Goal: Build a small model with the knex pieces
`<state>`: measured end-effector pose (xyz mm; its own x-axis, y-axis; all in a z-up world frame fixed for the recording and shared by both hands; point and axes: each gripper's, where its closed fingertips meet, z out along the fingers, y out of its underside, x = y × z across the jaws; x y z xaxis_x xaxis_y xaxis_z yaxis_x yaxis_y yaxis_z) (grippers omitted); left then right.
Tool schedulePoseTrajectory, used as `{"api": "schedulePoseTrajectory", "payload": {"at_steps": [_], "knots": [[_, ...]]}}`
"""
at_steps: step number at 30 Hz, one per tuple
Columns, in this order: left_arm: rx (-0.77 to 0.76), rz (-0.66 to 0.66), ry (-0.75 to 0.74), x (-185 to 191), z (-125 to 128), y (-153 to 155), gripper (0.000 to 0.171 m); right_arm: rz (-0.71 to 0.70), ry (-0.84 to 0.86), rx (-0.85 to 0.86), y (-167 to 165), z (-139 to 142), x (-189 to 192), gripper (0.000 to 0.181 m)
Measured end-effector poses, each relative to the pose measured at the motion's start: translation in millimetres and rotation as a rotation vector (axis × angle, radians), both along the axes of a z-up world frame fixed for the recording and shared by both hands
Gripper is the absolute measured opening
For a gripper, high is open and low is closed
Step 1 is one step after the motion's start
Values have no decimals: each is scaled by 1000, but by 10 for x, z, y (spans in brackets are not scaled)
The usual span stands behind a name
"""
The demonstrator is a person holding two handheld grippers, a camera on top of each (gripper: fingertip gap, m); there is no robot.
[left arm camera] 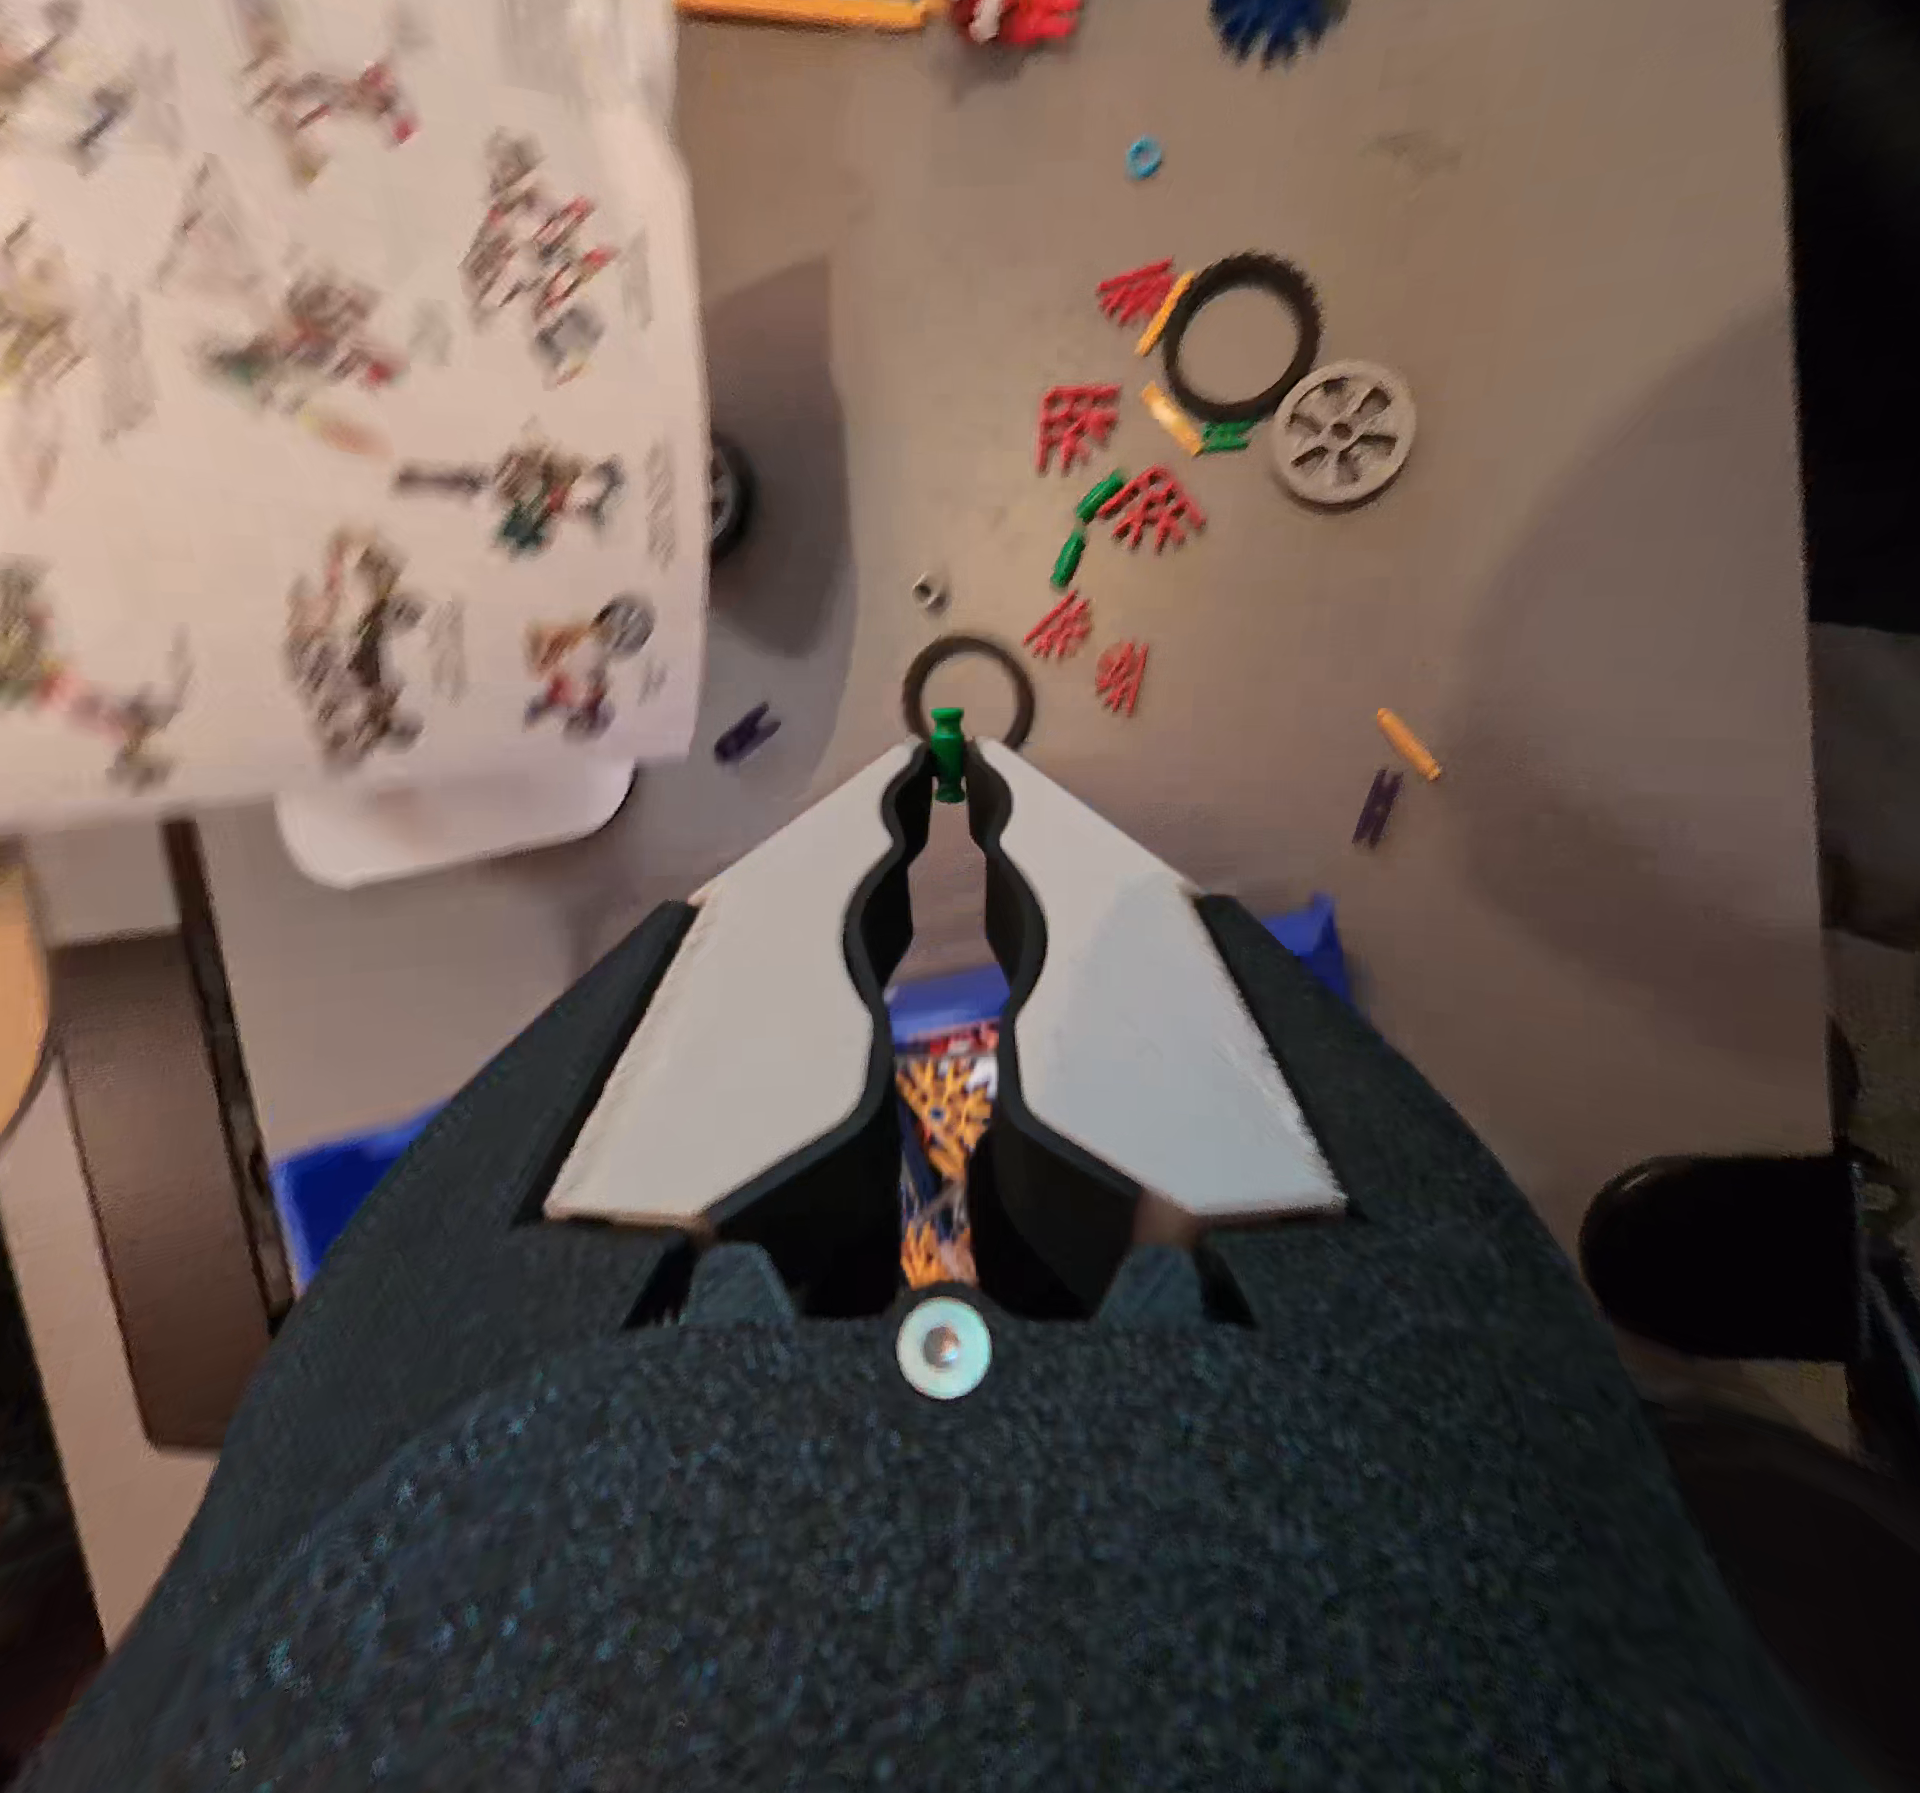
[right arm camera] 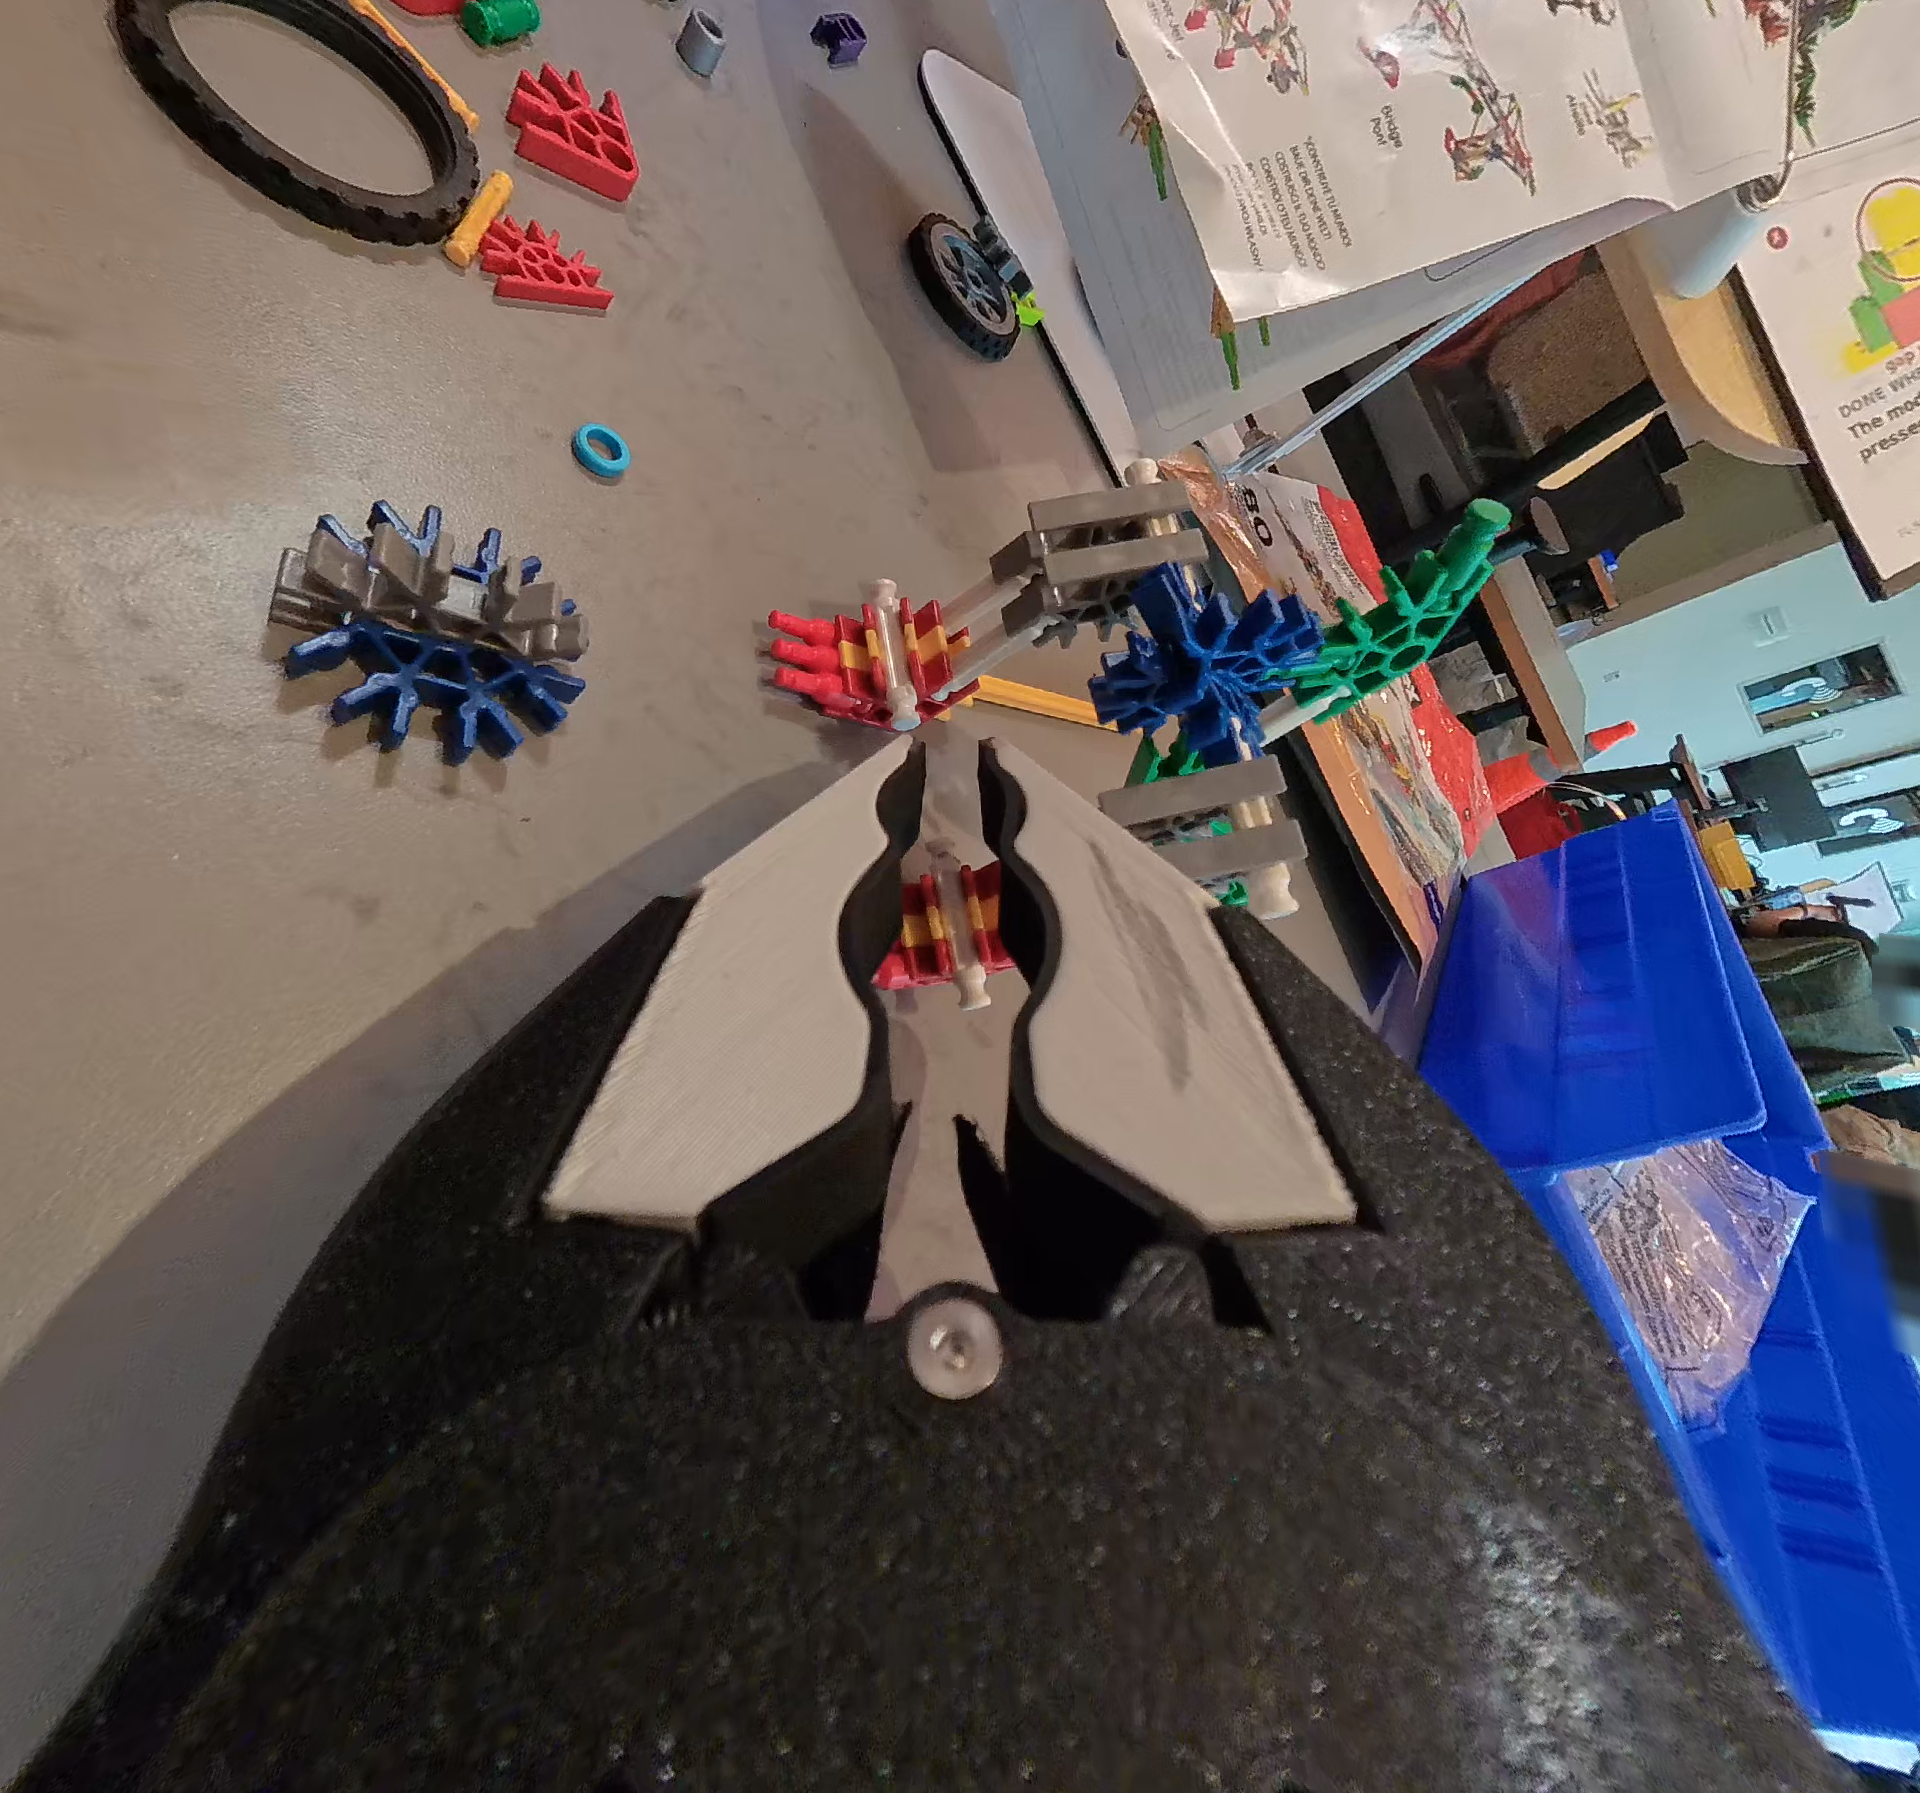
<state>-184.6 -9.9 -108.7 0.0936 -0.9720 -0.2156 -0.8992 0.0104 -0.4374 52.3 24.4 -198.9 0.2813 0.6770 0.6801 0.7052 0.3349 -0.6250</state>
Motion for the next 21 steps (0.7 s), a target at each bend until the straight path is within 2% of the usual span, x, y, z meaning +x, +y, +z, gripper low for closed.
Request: {"api": "schedulePoseTrajectory", "payload": {"at_steps": [5,10,12,15,18,21], "knots": [[-99,-148,133,533,-490,-147,6,9,11,-1,-15,17,-2,10],[-234,-178,238,603,-922,-197,6,21,18,4,-33,30,-6,10],[-208,-191,267,609,-955,-158,6,25,18,4,-40,29,-7,10],[-250,-188,274,615,-1032,-177,7,31,23,2,-47,35,-8,10],[-223,-185,334,544,-1123,-130,14,34,28,1,-53,42,-8,10],[-169,-157,299,583,-971,-57,18,37,31,1,-57,46,-9,10]]}}
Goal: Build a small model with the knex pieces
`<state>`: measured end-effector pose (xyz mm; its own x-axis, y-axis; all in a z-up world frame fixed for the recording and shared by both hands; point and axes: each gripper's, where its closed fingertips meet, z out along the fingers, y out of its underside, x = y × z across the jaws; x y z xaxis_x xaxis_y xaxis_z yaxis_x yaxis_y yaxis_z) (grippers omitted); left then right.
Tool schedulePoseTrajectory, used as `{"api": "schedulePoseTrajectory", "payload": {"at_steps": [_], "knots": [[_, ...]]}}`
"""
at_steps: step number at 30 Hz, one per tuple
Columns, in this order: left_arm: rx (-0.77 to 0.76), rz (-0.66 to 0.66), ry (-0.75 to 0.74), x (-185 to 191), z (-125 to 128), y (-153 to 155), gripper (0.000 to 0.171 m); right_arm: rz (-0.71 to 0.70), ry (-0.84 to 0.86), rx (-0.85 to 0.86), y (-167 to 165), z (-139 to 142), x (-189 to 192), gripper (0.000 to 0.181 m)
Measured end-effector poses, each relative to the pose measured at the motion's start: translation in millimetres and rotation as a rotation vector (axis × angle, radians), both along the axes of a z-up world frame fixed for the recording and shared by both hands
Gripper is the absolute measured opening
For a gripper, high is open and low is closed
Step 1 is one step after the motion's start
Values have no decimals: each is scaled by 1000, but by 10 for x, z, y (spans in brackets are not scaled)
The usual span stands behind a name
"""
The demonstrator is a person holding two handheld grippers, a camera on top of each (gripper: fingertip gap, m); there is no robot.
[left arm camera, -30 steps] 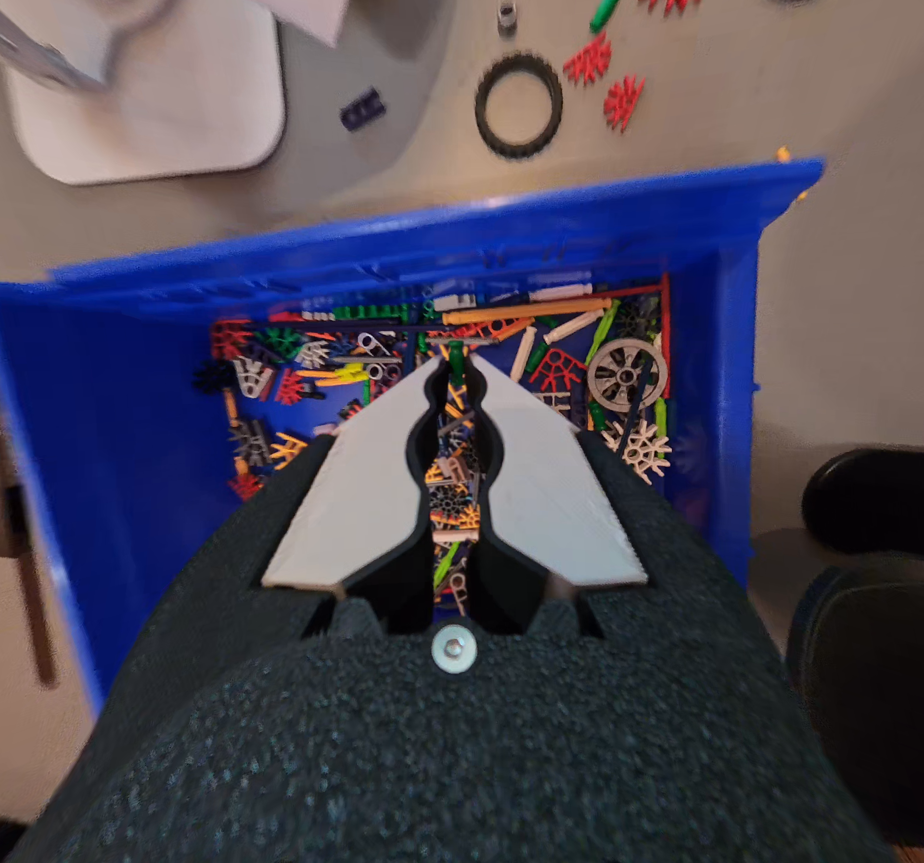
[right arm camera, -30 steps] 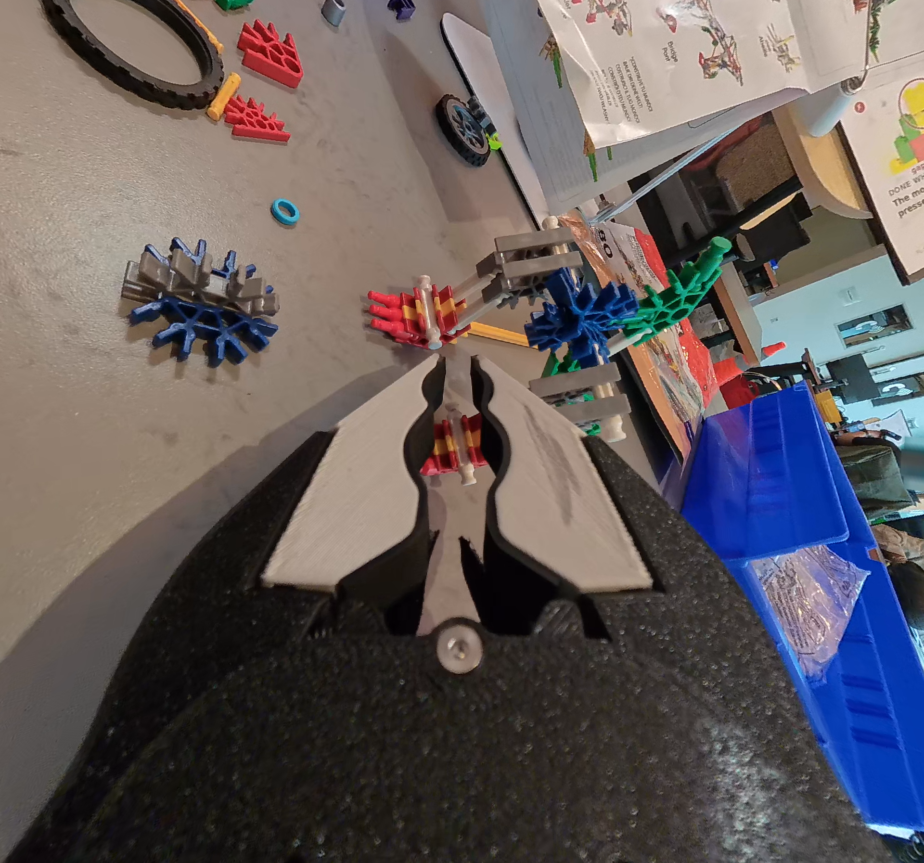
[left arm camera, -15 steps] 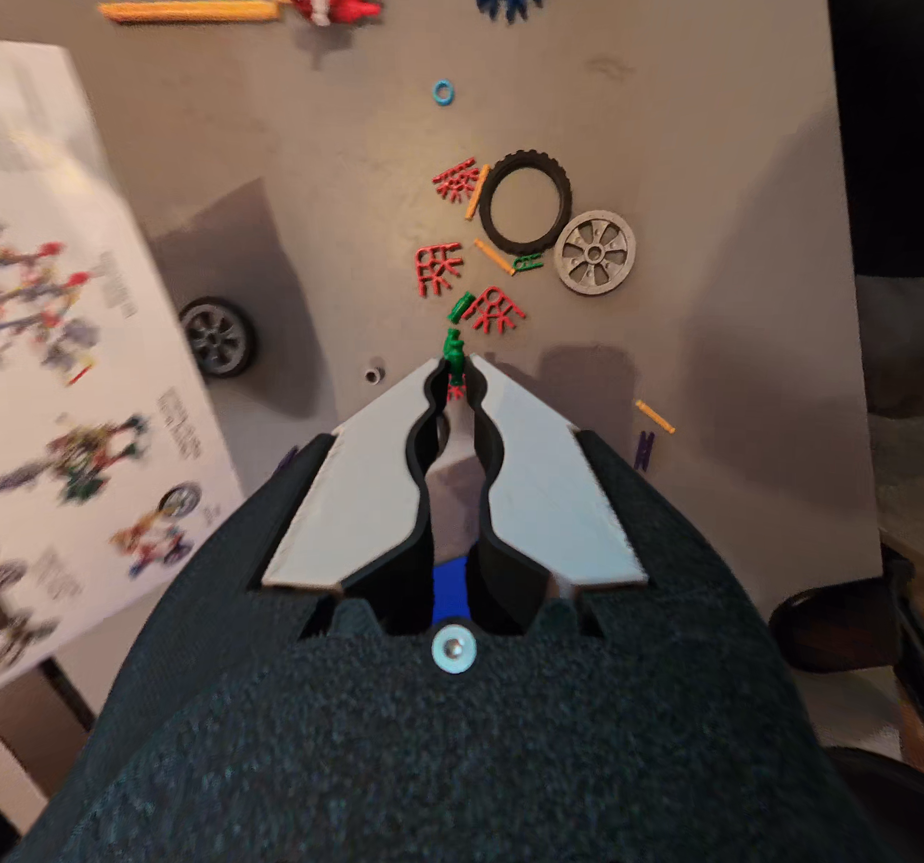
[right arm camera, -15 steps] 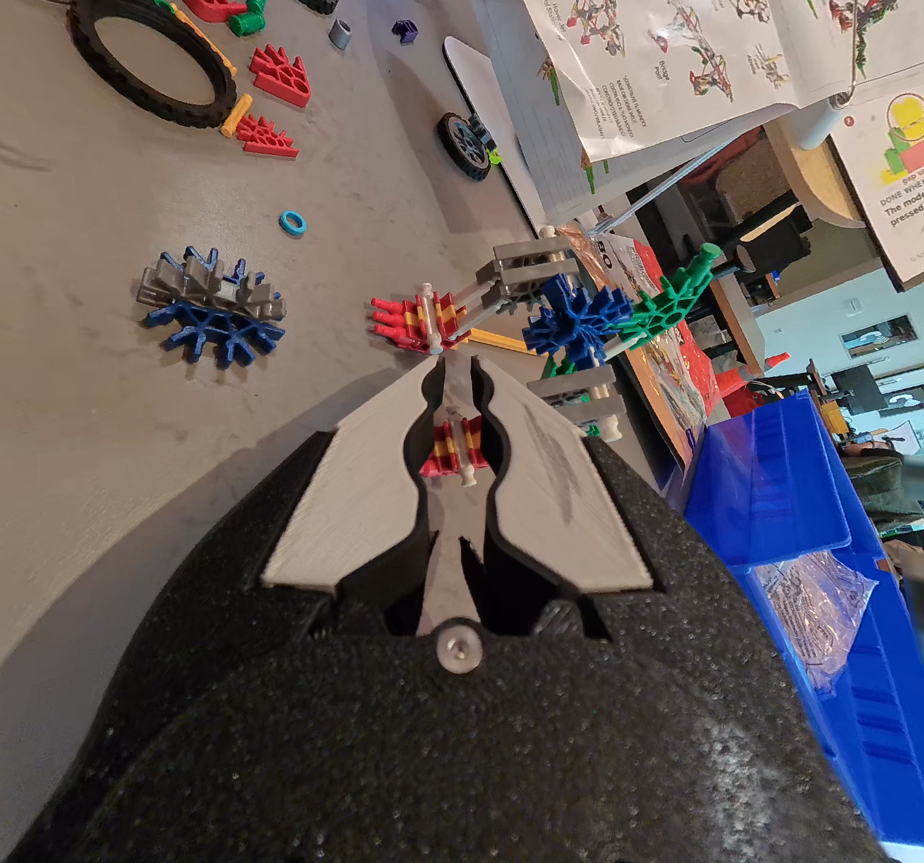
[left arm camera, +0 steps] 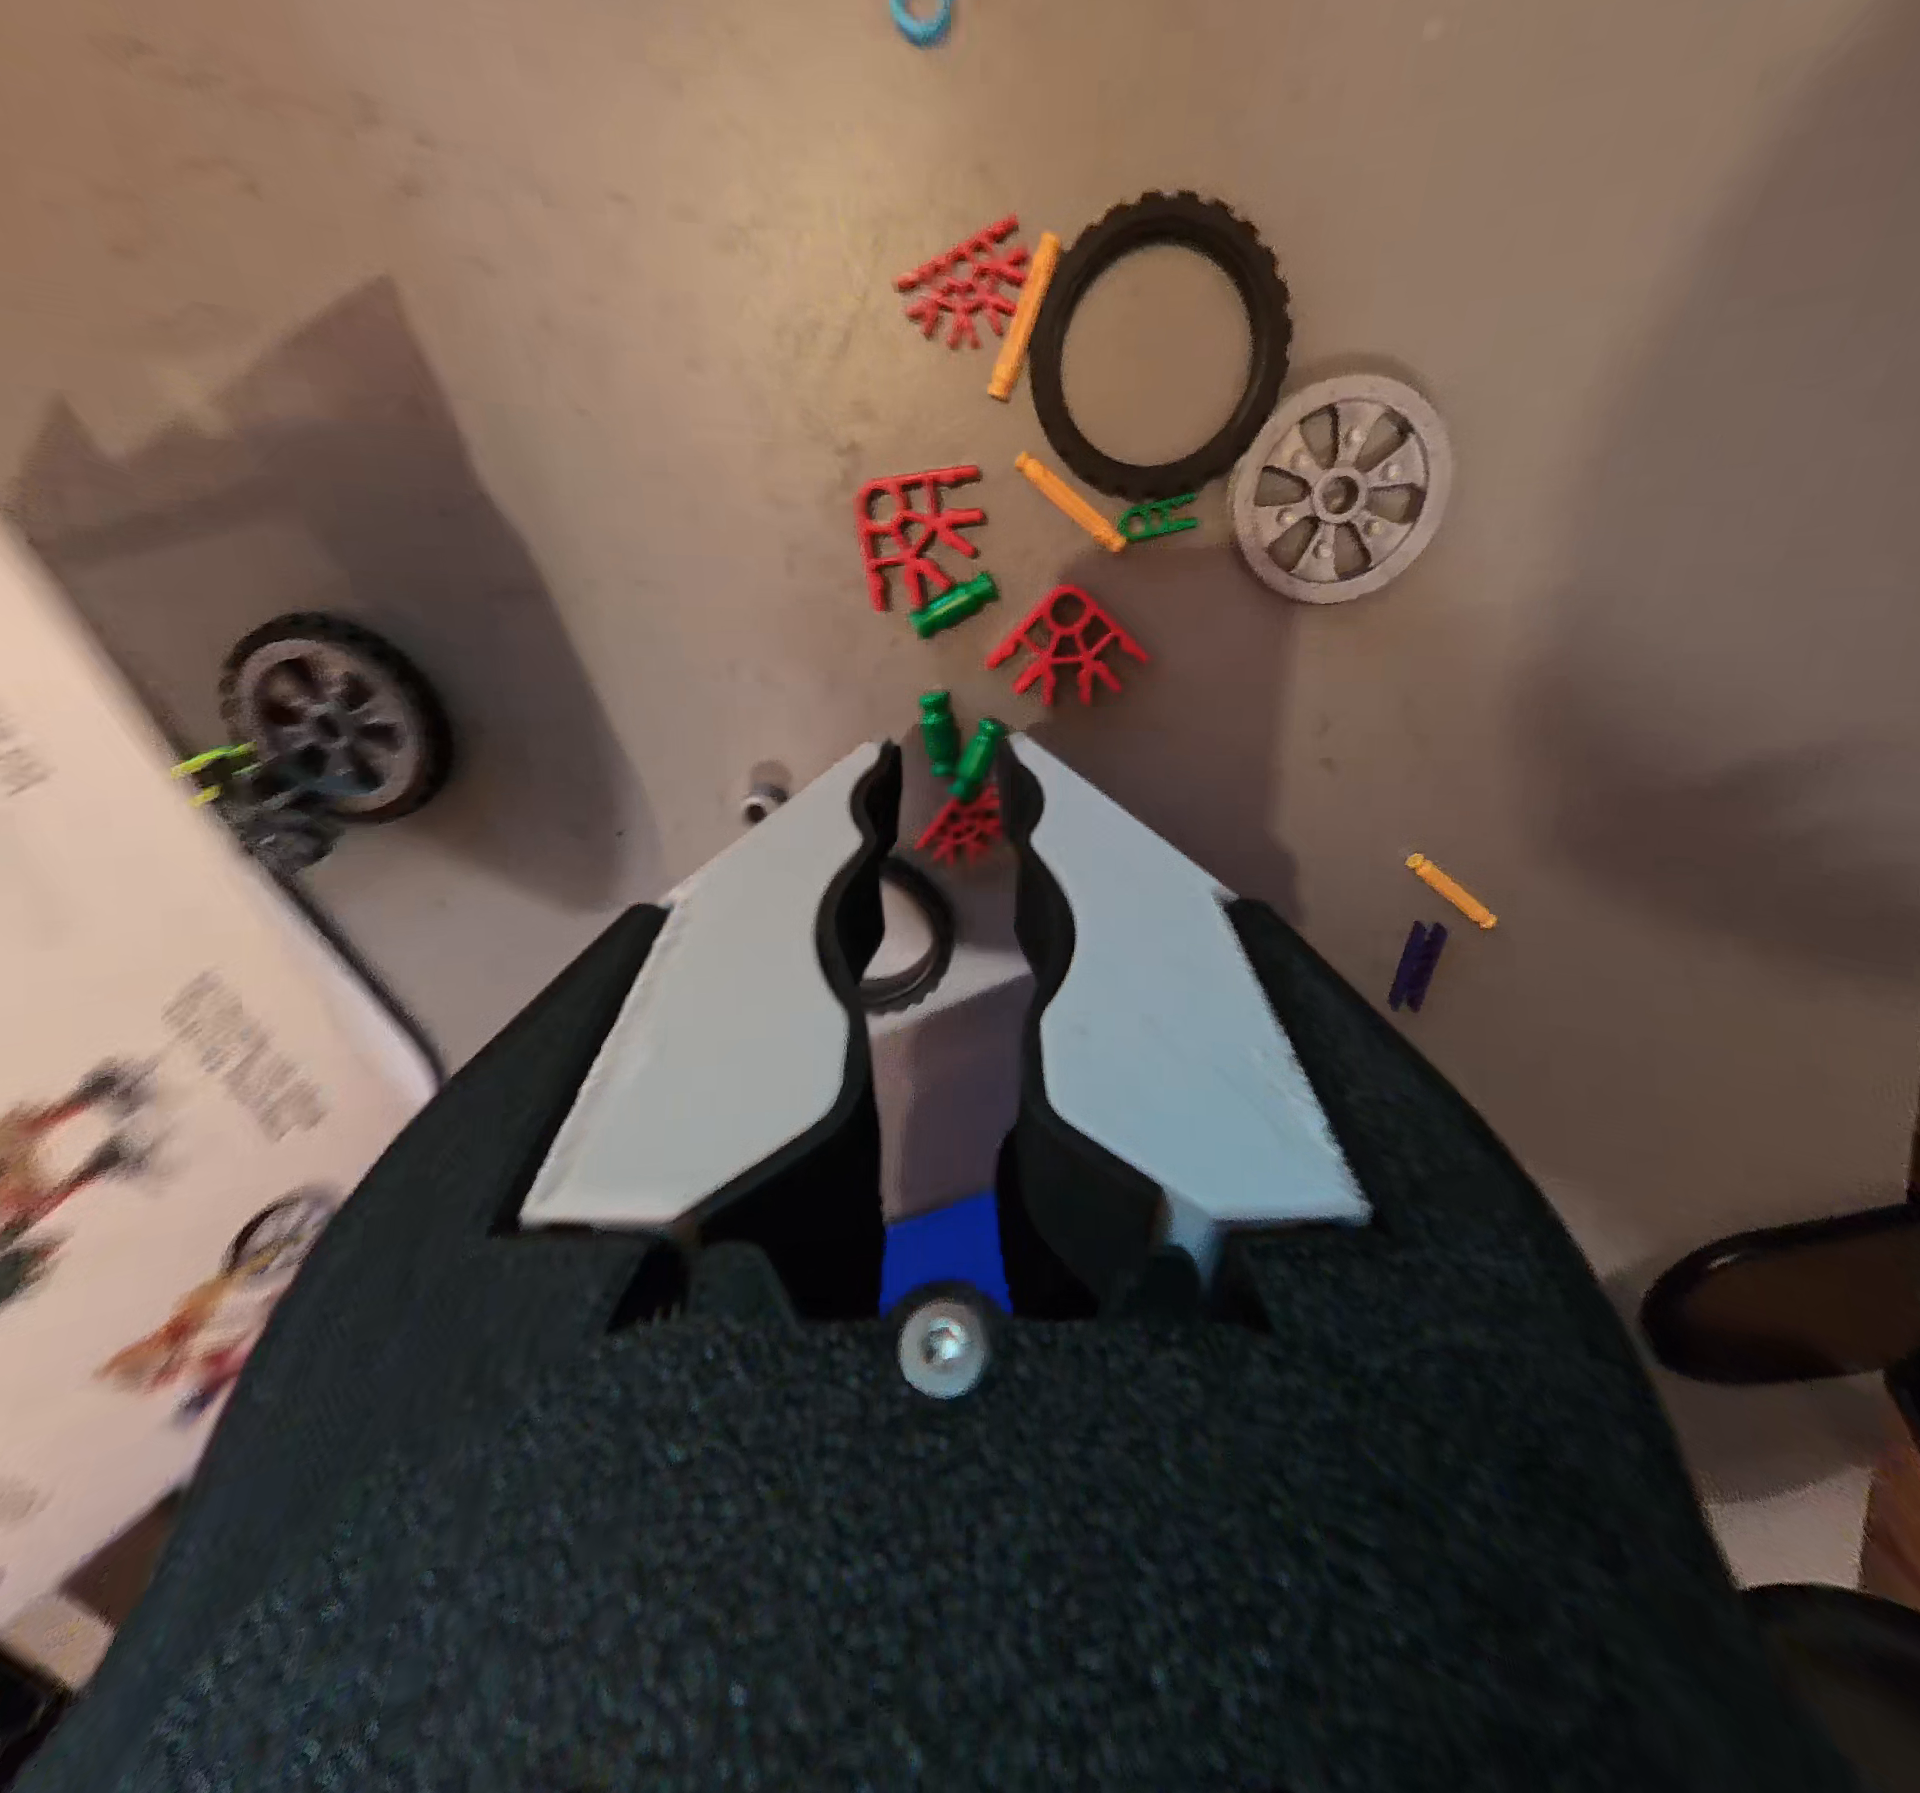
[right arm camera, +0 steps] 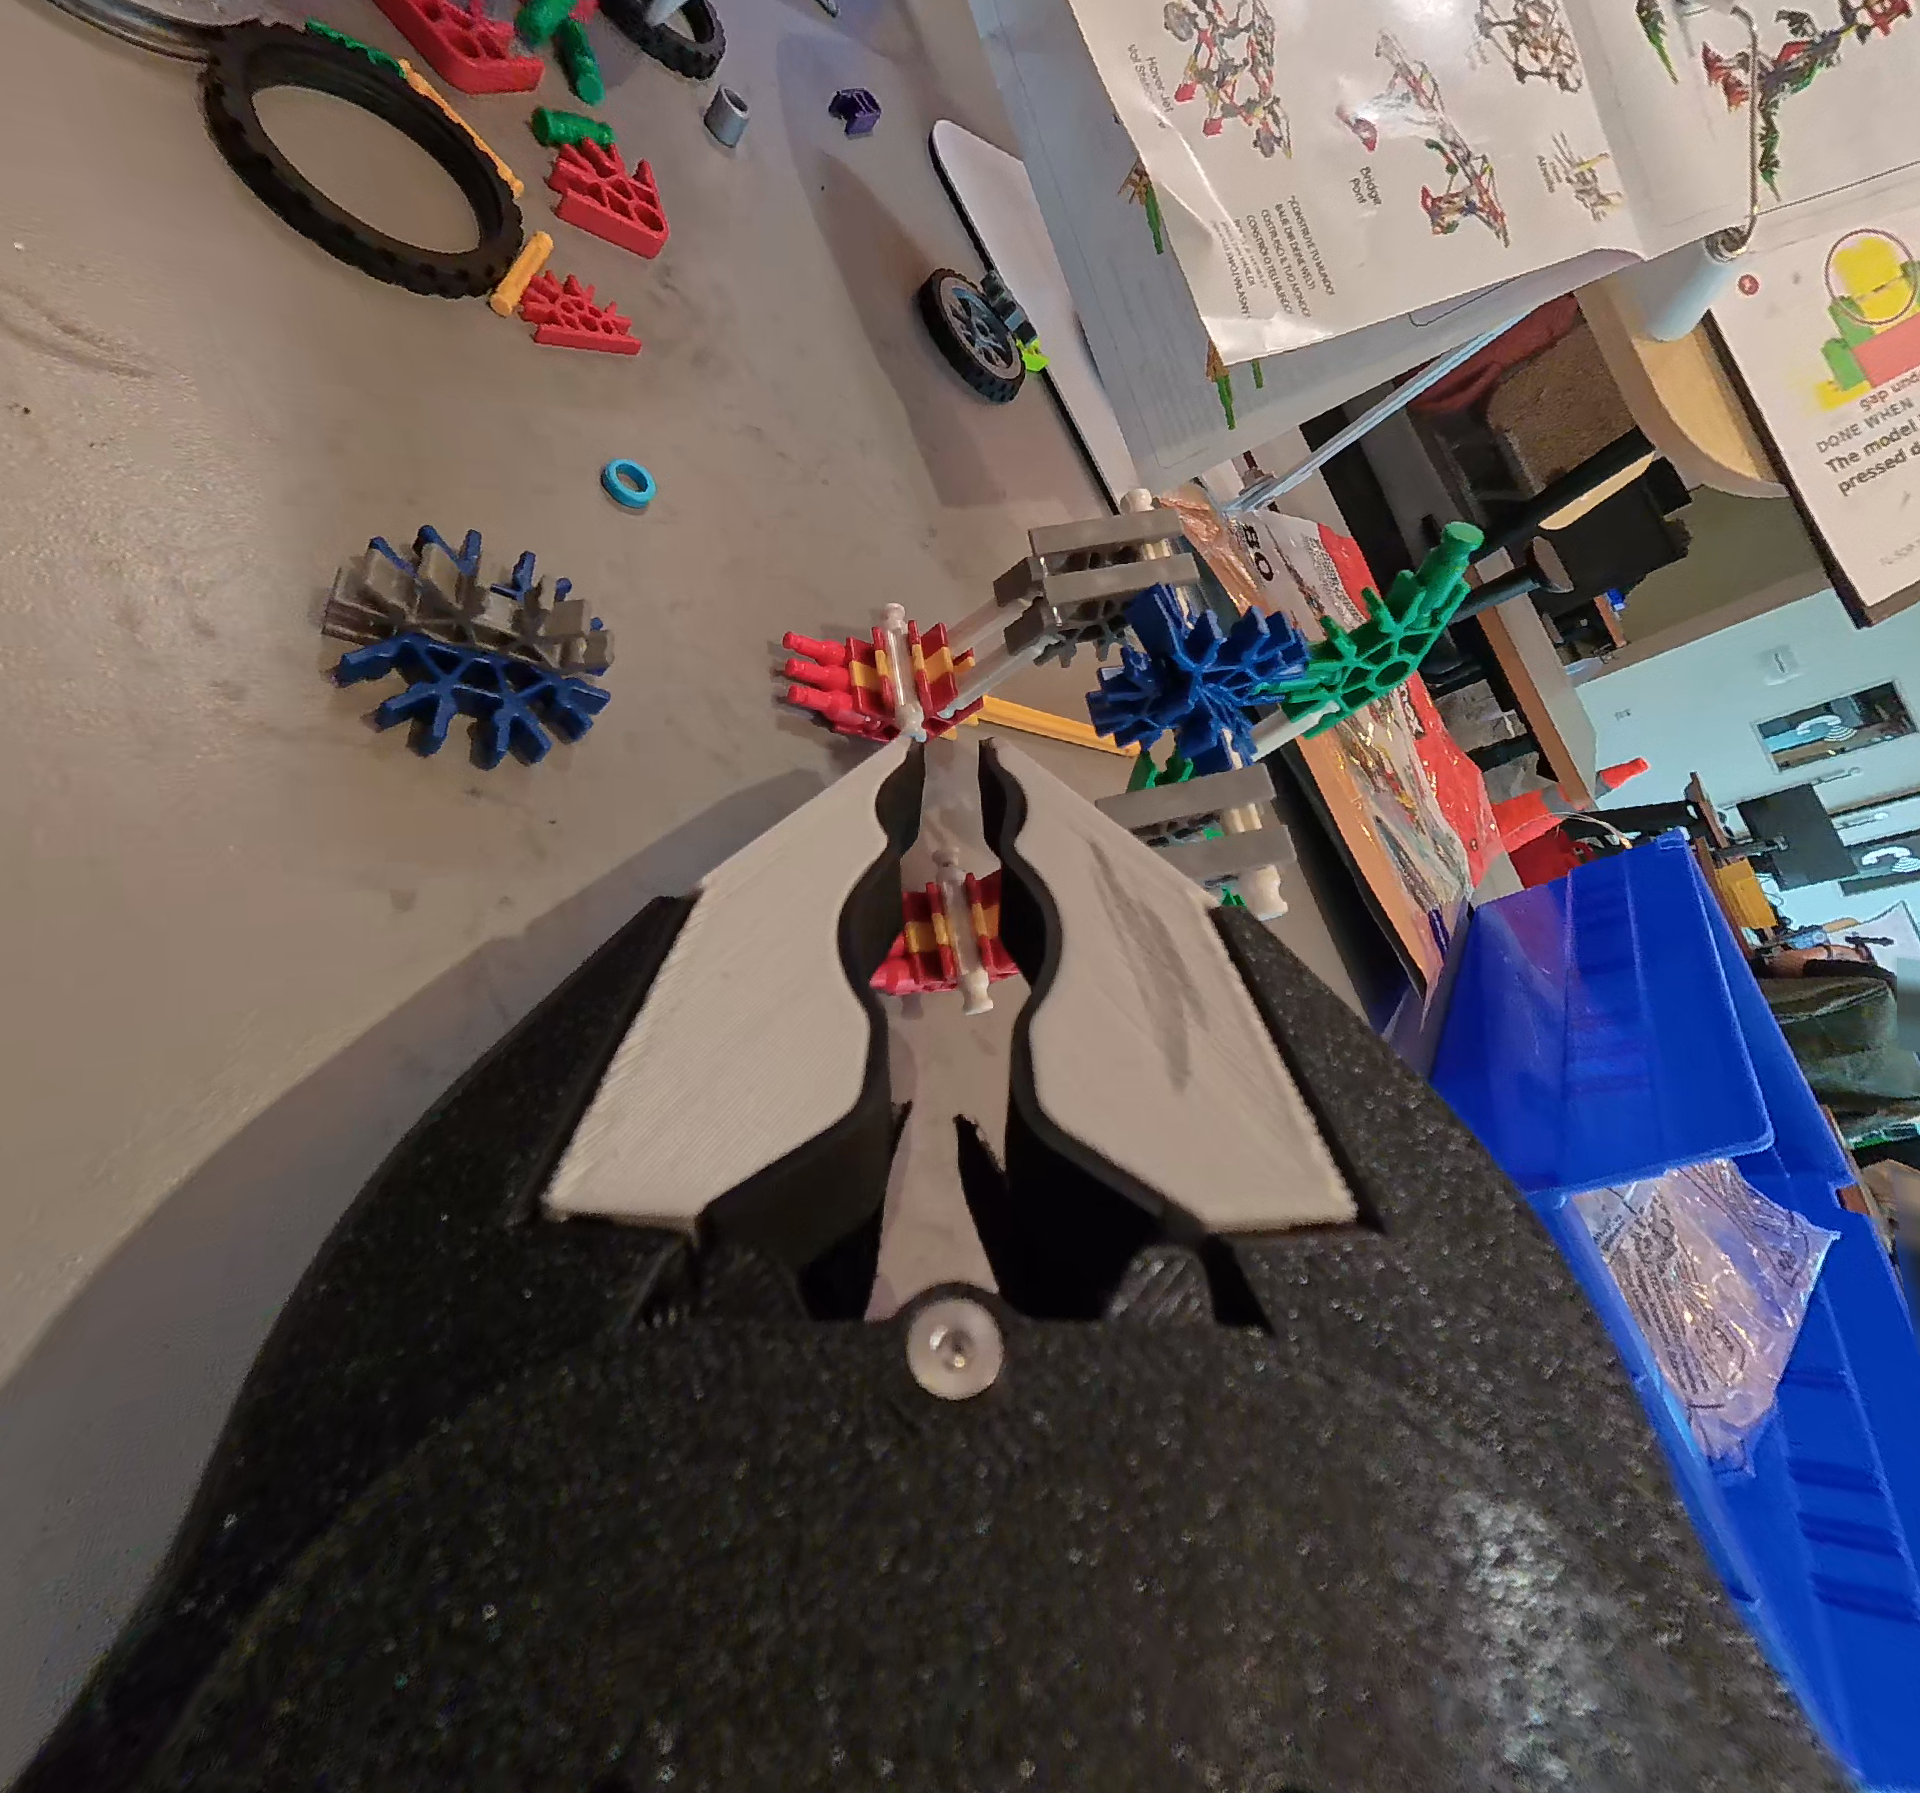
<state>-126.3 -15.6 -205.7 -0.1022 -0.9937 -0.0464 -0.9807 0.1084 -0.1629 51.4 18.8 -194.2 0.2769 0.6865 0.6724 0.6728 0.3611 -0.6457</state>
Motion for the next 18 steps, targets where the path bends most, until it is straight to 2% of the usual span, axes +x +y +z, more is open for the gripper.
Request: {"api": "schedulePoseTrajectory", "payload": {"at_steps": [5,8,11,14,18], "knots": [[155,131,-127,-243,680,202,19,5,4,0,-7,5,0,10],[255,228,-146,-656,1041,253,19,5,3,-2,-6,3,0,10],[316,345,-165,-1100,1280,254,18,3,-3,0,-3,-4,0,10],[335,444,-176,-1468,1309,231,18,-2,-11,1,4,-16,0,10],[226,476,-156,-1678,923,68,16,-15,-24,2,22,-35,3,10]]}}
